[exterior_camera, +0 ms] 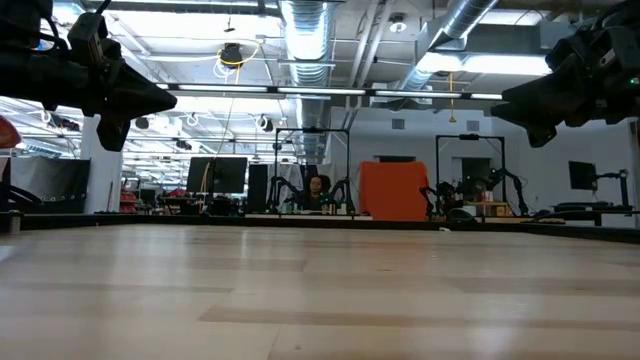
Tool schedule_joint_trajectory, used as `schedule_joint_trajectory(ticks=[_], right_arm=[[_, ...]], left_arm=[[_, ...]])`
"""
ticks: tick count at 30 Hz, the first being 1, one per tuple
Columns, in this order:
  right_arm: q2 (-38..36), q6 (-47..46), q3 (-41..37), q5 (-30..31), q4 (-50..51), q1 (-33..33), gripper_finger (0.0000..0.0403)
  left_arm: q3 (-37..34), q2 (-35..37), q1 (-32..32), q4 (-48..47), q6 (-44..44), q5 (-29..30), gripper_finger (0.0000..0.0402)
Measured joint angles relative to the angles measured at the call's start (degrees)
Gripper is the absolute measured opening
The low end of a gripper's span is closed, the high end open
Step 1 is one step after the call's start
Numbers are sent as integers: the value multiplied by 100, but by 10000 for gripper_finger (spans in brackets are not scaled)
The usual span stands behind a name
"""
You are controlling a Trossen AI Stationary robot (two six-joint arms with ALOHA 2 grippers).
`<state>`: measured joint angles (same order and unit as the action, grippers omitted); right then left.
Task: Sort popcorn bags into baskets
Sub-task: Return to Home Position
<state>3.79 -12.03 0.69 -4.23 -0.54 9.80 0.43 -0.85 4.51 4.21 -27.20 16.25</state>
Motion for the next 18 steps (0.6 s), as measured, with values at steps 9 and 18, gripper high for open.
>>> schedule_joint_trajectory(ticks=[9,18], right_arm=[[0,2,0,-2,0,0,181],[0,2,0,-2,2,0,192]], left_arm=[[0,1,0,0,0,0,0],[0,1,0,1,0,-2,0]])
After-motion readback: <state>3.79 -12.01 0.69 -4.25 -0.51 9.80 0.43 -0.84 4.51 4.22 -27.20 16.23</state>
